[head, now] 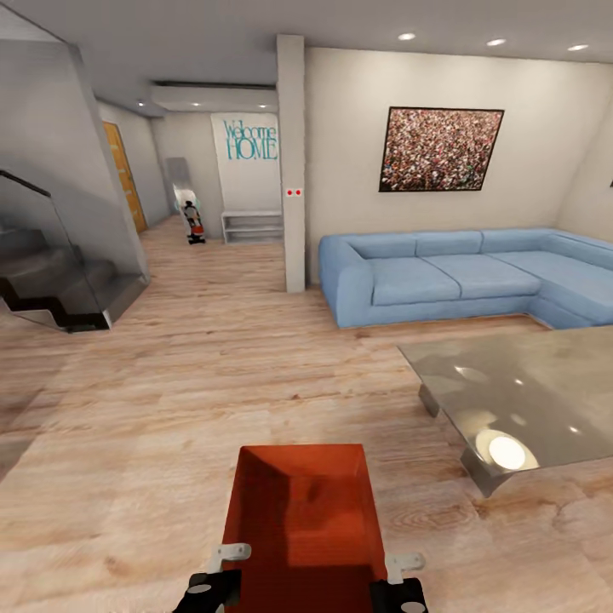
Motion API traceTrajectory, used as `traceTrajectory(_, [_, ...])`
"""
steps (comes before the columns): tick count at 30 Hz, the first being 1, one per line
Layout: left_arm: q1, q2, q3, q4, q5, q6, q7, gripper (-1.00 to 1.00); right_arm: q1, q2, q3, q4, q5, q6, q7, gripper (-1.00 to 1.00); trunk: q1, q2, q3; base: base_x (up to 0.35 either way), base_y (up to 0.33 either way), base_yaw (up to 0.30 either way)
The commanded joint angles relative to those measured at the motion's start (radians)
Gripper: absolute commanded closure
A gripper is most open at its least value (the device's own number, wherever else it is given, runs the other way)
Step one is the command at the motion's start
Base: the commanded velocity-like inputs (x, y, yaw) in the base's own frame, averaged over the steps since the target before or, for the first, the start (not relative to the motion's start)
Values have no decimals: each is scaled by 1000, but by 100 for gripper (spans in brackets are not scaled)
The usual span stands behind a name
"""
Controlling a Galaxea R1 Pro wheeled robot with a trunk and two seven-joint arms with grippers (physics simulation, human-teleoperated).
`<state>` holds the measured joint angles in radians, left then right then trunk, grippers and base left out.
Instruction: Move the two storage containers from the living room to the garage. In the garage, place one container on the floor and stack the other container on top of it (either order is fine).
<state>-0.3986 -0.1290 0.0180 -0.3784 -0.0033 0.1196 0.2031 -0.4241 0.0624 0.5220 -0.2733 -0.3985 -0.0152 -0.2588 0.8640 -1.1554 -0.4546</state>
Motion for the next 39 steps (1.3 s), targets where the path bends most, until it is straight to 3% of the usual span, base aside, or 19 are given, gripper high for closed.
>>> traceTrajectory(1, [0, -1, -4, -2, 2, 6, 5, 100, -1, -1, 3, 2, -8, -4, -5, 100, 0, -1, -1, 0, 0, 281])
traceTrajectory(28, [0, 0, -4, -2, 3, 6, 5, 100, -1, -1, 3, 2, -8, -5, -2, 100, 0, -1, -1, 2, 0, 35])
traceTrajectory(39, [0, 0, -3, -2, 2, 6, 2, 100, -1, -1, 3, 2, -8, -5, -3, 100, 0, -1, -1, 258, 0, 0])
